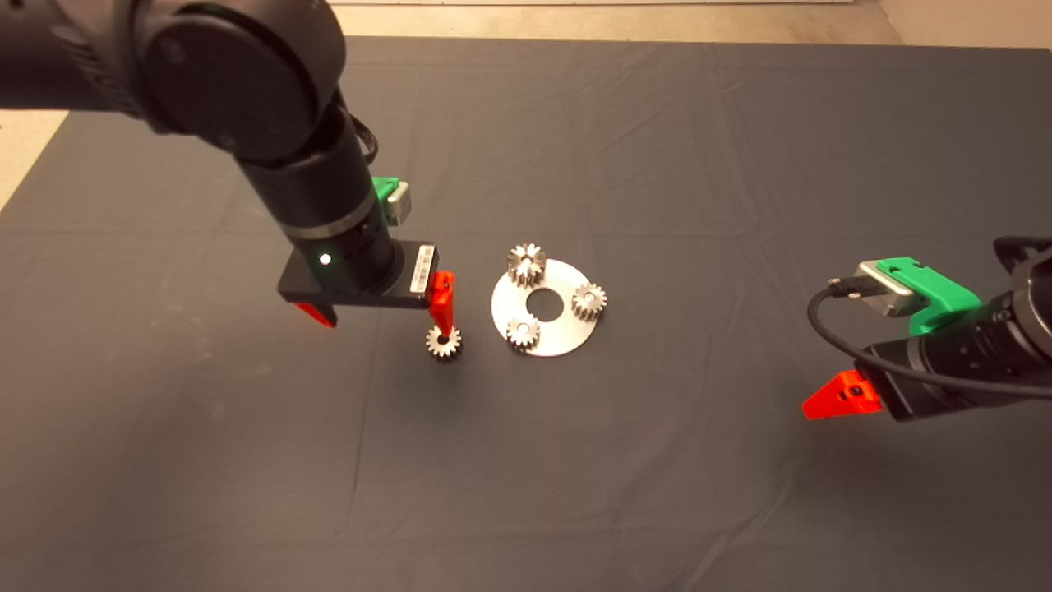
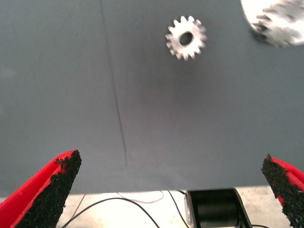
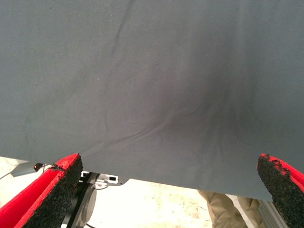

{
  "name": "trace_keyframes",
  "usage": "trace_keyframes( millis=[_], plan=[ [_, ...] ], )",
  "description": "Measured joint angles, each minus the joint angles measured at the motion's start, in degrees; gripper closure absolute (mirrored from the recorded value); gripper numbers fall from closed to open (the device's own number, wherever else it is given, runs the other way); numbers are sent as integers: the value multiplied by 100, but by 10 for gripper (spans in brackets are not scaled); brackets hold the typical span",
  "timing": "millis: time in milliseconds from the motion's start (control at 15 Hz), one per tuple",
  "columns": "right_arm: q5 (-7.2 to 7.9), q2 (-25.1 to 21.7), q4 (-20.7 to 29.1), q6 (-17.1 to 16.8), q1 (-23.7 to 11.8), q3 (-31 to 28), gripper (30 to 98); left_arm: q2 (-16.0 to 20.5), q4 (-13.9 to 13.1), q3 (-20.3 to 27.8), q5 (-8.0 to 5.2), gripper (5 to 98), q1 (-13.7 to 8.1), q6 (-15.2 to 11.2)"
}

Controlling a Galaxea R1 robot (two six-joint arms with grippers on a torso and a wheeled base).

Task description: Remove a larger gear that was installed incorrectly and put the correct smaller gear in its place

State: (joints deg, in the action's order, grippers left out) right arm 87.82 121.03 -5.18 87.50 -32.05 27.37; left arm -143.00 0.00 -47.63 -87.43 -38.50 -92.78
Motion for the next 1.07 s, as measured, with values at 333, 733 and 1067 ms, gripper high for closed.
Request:
trace_keyframes(
  millis=[333,733,1067],
  plan=[
    [-1,-5,0,21,0,2,314,-160,2,-160,-9,54,-271,32],
    [7,-171,0,17,-4,63,314,-1921,206,-2845,201,54,-156,1135],
    [1,-184,0,-185,-6,221,314,-2489,997,-3650,855,54,1112,1473]
  ],
)
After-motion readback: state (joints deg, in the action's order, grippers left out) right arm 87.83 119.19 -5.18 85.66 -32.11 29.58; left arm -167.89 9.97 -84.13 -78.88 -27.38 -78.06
